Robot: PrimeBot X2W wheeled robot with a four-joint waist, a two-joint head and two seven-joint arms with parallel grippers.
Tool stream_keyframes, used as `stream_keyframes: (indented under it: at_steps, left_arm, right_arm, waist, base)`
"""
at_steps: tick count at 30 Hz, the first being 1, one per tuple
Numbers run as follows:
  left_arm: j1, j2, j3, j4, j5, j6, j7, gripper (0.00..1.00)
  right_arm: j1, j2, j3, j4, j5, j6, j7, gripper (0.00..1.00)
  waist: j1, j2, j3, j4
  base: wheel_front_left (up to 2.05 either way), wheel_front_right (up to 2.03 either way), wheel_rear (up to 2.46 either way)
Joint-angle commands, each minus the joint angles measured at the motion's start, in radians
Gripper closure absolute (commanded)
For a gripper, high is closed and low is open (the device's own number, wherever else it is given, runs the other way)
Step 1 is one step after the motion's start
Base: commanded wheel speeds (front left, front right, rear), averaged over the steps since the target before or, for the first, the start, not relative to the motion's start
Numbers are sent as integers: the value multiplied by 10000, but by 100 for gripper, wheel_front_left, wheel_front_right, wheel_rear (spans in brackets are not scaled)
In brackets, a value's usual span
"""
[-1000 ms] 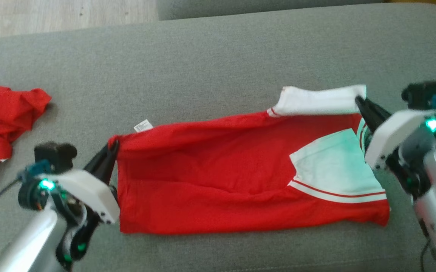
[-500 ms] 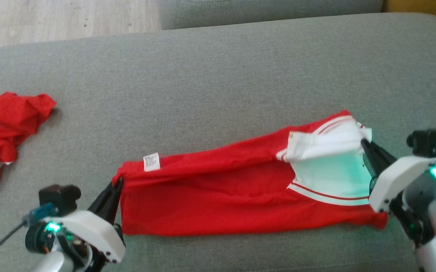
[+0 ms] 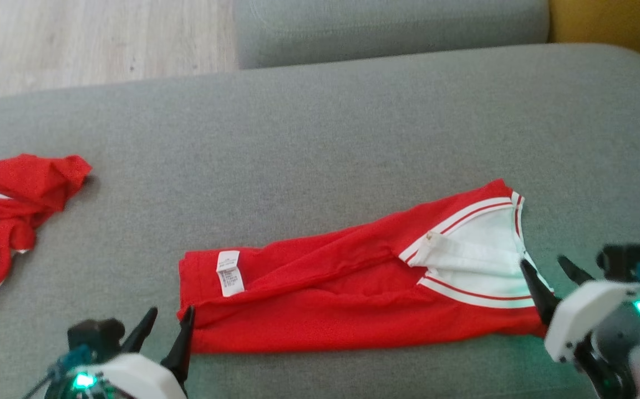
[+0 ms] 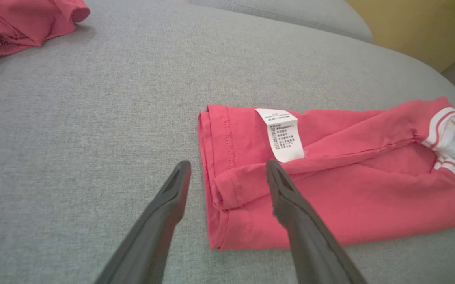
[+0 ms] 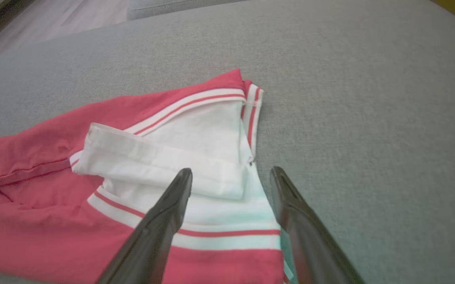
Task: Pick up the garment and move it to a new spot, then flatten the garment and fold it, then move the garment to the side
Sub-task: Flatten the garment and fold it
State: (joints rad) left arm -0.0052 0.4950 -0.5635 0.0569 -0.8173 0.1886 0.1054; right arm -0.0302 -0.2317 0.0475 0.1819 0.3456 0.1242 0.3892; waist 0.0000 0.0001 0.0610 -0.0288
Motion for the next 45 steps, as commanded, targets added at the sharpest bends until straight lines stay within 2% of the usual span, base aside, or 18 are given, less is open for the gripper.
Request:
stream_keyframes:
  at_steps: [1, 11, 18, 27, 35, 40, 41, 42, 43, 45]
  left_arm:
    - [-236, 149, 490, -337, 14, 116, -204, 0]
    - [267, -298, 1029, -864, 484, 1134, -1754, 0]
    - [279, -434, 1196, -1014, 779, 1631, -2222, 0]
    - [319, -362, 1294, -1356, 881, 1920, -2266, 0]
    - [229, -279, 1302, -1643, 937, 2033, -2183, 0]
    - [180, -246, 1298, -1743, 966, 2089, -2149, 0]
    - [183, -239, 1301, -1756, 967, 2102, -2147, 0]
    - [191, -232, 1305, -1765, 968, 2115, -2148, 0]
    - [203, -224, 1309, -1774, 969, 2129, -2148, 0]
    - [222, -206, 1305, -1797, 982, 2156, -2147, 0]
  right_arm:
    - [-87, -91, -1, -462, -84, 65, 32, 0]
    - [343, 287, -778, -1078, -469, 65, 347, 0]
    - [-158, 584, -1162, -715, -790, 65, 627, 0]
    - [-1325, 558, -1580, 1397, -1510, 65, 843, 0]
    - [-2282, 302, -1937, 3974, -2339, 65, 678, 0]
    - [-2584, 403, -1812, 5007, -2201, 65, 726, 0]
    - [-2609, 416, -1670, 5128, -2109, 65, 793, 4]
    - [-2628, 413, -1537, 5221, -2003, 65, 840, 32]
    - [-2650, 394, -1411, 5297, -1901, 65, 877, 55]
    - [-2709, 337, -1213, 5370, -1747, 65, 796, 80]
  waist:
    - [0, -1, -160, 26]
    - [0, -1, -764, 324]
    - [0, -1, -876, 792]
    - [0, -1, -646, 1448]
    - [0, -1, -407, 2013]
    - [0, -1, -389, 2167]
    - [0, -1, -397, 2172]
    - [0, -1, -412, 2169]
    - [0, -1, -427, 2159]
    - [0, -1, -466, 2100]
  base:
    - [0, 0, 0]
    - [0, 0, 0]
    - [0, 0, 0]
    - [0, 0, 0]
    - [0, 0, 0]
    - [0, 0, 0]
    - [0, 0, 0]
    - [0, 0, 0]
    - [0, 0, 0]
    - [0, 0, 0]
